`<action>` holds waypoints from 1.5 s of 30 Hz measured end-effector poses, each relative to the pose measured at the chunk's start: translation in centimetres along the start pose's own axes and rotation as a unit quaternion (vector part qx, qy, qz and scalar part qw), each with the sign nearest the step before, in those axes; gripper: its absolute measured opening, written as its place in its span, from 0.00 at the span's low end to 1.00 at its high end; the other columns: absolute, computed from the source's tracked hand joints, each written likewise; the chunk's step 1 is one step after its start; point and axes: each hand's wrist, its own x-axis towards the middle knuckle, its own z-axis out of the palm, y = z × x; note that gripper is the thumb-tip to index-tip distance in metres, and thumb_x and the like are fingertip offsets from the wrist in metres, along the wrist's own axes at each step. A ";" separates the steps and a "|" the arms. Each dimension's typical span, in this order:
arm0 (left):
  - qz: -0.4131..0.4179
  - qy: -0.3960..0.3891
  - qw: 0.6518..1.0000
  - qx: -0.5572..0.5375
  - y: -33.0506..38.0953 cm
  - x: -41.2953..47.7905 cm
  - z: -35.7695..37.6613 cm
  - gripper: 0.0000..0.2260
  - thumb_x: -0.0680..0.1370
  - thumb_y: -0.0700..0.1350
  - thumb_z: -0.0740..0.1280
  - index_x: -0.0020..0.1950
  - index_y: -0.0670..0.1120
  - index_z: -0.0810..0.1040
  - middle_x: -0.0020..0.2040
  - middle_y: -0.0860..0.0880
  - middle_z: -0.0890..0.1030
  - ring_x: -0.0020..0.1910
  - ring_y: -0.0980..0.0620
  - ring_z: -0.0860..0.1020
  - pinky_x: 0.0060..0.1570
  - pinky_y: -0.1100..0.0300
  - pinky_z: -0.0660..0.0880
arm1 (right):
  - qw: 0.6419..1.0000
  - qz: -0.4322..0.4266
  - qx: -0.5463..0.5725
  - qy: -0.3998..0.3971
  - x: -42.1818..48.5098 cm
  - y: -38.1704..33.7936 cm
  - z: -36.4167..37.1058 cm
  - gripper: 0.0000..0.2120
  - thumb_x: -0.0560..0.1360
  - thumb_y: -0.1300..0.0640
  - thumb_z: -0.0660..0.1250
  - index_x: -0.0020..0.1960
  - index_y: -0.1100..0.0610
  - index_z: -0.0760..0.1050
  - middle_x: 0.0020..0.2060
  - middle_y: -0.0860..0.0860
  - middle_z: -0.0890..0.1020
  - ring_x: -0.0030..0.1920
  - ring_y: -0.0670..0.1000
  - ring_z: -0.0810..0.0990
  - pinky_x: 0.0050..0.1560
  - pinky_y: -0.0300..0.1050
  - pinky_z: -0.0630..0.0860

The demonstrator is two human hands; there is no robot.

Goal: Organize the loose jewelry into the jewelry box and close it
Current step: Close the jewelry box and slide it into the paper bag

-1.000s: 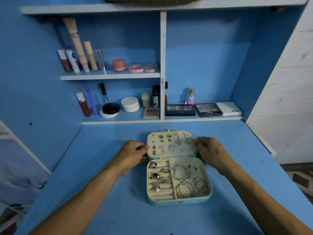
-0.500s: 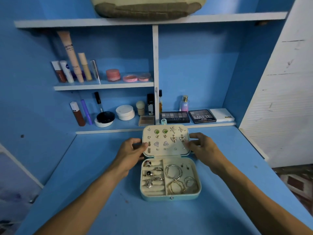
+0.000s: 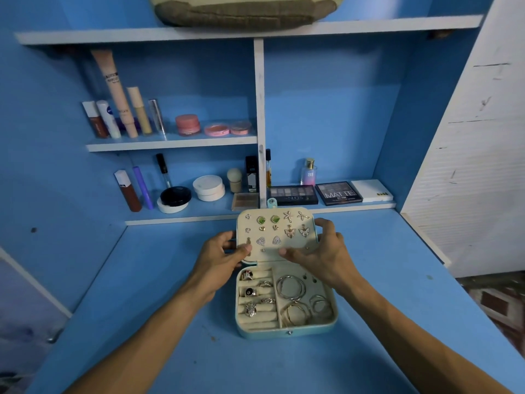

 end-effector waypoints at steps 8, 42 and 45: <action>0.011 0.012 1.000 0.004 -0.4 0.1 -0.1 0.17 0.78 0.40 0.73 0.66 0.44 0.76 0.53 0.47 0.83 0.48 0.51 0.85 0.50 0.54 0.83 | 0.999 -0.002 -0.013 0.043 -0.3 -0.4 1.2 0.51 0.60 0.38 0.82 0.73 0.49 0.57 0.57 0.51 0.66 0.62 0.59 0.73 0.64 0.61 0.74; 0.061 0.019 0.997 -0.034 1.2 -3.2 -1.7 0.10 0.81 0.42 0.66 0.61 0.52 0.78 0.50 0.45 0.83 0.51 0.50 0.84 0.47 0.63 0.81 | 0.983 0.000 0.186 -0.006 -3.5 -1.7 -4.1 0.12 0.84 0.44 0.56 0.50 0.42 0.78 0.48 0.41 0.82 0.53 0.46 0.82 0.63 0.55 0.76; 0.077 0.010 0.997 -0.025 1.3 -4.1 -1.9 0.10 0.80 0.43 0.68 0.60 0.54 0.80 0.49 0.45 0.84 0.52 0.48 0.84 0.50 0.60 0.82 | 0.982 -0.018 0.190 0.001 -4.7 -2.0 -4.3 0.14 0.83 0.43 0.56 0.47 0.43 0.79 0.46 0.42 0.84 0.52 0.44 0.82 0.61 0.52 0.78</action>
